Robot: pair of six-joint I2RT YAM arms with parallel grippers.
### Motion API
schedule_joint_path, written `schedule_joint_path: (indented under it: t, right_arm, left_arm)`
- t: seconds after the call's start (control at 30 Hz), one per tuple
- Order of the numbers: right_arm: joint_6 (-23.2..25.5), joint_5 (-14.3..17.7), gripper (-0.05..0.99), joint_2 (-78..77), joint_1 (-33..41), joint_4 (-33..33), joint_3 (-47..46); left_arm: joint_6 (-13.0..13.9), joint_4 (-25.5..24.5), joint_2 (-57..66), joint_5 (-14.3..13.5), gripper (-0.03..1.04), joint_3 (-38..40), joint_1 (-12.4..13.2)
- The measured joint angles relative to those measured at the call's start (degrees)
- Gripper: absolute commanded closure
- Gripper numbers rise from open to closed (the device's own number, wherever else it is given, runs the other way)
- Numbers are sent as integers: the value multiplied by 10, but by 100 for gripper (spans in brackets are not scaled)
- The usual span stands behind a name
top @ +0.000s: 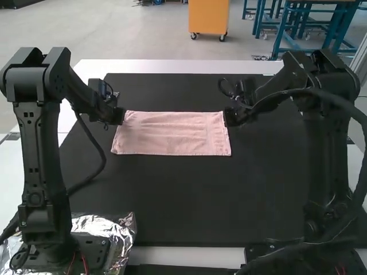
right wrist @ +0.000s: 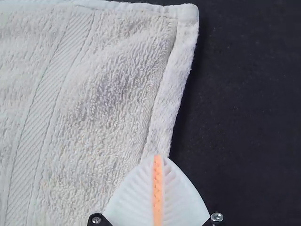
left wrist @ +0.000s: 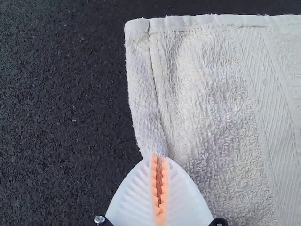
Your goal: Fold the towel.
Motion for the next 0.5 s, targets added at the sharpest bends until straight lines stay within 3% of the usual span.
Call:
schedule_joint_path:
  t: [0.37, 0.4, 0.5]
  right_arm:
    - [0, -31, 95, -109, -30, -5, -52]
    - [0, -33, 92, -110, -32, -5, -57]
    - [2, -38, 50, -110, -32, 0, -68]
  left_arm:
    - [0, -16, -83, 40, 98, -37, 2]
    - [0, -12, -88, 41, 98, -44, 2]
    - [0, -3, -95, 44, 98, -60, 4]
